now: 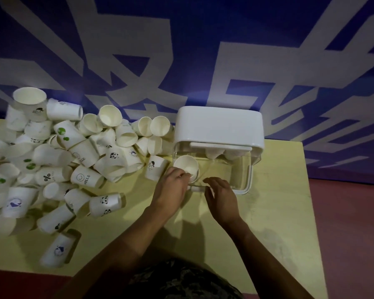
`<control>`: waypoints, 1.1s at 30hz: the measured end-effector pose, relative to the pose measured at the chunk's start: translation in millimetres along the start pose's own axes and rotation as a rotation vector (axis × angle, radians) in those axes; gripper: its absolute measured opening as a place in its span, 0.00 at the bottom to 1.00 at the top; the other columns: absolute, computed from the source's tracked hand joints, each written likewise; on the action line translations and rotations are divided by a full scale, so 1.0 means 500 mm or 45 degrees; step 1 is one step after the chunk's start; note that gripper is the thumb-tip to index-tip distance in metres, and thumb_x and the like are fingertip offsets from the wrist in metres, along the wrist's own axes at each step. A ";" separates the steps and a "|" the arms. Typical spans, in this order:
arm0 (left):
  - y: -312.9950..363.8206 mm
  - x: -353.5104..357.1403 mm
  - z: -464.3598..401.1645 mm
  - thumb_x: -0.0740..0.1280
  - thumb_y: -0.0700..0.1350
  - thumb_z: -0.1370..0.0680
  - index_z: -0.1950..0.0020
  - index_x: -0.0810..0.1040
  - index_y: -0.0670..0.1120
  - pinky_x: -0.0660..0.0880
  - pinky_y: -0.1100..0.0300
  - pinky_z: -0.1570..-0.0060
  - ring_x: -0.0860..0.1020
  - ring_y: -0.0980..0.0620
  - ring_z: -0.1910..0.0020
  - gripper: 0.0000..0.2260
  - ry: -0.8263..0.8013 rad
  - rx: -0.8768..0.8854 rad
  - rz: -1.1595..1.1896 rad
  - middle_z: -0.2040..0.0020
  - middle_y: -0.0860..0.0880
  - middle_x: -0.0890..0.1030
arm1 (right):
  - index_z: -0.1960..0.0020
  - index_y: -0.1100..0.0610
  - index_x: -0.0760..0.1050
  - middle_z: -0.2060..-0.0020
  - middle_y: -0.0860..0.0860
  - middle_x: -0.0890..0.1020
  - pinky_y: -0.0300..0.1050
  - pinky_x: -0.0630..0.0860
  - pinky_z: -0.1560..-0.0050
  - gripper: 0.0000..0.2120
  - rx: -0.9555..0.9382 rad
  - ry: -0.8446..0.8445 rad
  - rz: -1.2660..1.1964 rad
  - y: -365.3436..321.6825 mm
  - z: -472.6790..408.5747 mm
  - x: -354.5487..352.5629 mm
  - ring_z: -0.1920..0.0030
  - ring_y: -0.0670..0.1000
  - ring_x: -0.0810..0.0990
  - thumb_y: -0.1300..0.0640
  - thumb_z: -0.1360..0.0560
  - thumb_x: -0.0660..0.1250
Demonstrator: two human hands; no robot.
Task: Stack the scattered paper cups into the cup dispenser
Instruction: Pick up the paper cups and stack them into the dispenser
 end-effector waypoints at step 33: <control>-0.428 0.017 0.260 0.64 0.41 0.22 0.46 0.76 0.34 0.75 0.47 0.48 0.78 0.38 0.48 0.11 0.249 -1.289 0.732 0.50 0.35 0.79 | 0.27 0.57 0.61 0.28 0.55 0.66 0.55 0.71 0.36 0.27 0.279 -0.371 0.203 -0.223 -0.187 0.269 0.33 0.61 0.71 0.55 0.23 0.65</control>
Point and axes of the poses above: each hand's wrist, its own z-axis away from the middle knuckle, its own x-axis out of the palm, y = z × x, the point moved 3 cm from there along -z, towards the middle knuckle
